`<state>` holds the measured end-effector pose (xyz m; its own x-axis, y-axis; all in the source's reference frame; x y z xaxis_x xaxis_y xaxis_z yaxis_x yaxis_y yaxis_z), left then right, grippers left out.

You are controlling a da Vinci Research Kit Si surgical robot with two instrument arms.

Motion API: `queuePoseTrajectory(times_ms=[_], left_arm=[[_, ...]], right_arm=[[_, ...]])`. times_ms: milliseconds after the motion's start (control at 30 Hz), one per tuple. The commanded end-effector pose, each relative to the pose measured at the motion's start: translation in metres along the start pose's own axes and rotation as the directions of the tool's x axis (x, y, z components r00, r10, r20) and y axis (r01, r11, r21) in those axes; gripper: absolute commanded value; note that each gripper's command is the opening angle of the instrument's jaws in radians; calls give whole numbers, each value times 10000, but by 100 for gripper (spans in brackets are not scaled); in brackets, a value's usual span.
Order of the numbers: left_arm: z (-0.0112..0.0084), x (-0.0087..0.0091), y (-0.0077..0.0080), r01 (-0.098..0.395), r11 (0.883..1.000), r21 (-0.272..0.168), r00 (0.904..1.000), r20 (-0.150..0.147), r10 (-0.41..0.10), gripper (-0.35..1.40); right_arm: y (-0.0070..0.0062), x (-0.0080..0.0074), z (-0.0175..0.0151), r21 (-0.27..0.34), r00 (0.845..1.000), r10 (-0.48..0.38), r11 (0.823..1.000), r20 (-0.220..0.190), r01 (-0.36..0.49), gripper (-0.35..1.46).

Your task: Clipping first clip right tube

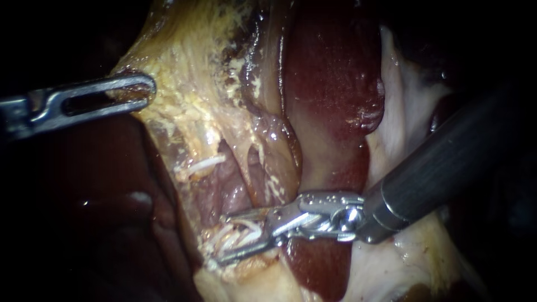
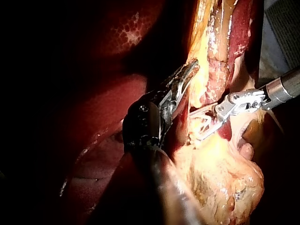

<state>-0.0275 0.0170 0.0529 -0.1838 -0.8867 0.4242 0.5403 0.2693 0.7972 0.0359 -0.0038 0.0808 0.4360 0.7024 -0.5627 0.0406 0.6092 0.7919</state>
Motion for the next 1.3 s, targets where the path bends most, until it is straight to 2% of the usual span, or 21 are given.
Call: queuePoseTrajectory(times_ms=[33,267,367,567,700,800,900,1067,1167,1300], left_arm=[[0,0,0,-1,10000,9,10000,-2,1,-35],[0,0,0,-4,10000,10,10000,-1,4,-35],[0,0,1,-6,10000,14,10000,-3,6,-35],[0,1,3,-10,10000,19,10000,-3,10,-35],[0,1,3,-10,10000,19,10000,-3,10,-35],[1,1,3,-10,10000,18,10000,-3,10,-35],[0,1,3,-10,10000,18,10000,-2,10,-35],[0,1,2,-10,10000,15,10000,-1,10,-35],[0,1,2,-10,10000,14,10000,0,10,-35],[0,1,2,-10,10000,14,10000,0,10,-35]], right_arm=[[0,0,0,3,10000,-2,10000,1,2,58],[-3,3,-11,9,10000,26,10000,-45,-26,59],[-7,13,-29,-151,9998,107,9998,-147,-109,60],[-22,41,-72,-289,9987,-309,9991,-411,298,60],[-29,54,-98,-376,9971,-488,9982,-580,467,60],[-30,59,-110,-503,9964,-544,9974,-655,512,60],[-25,59,-118,-674,9956,-627,9960,-696,580,60],[-7,49,-121,-847,9949,-670,9946,-753,606,60],[1,41,-117,-948,9948,-707,9935,-735,636,60],[7,32,-103,-786,9948,-769,9943,-668,716,60]])
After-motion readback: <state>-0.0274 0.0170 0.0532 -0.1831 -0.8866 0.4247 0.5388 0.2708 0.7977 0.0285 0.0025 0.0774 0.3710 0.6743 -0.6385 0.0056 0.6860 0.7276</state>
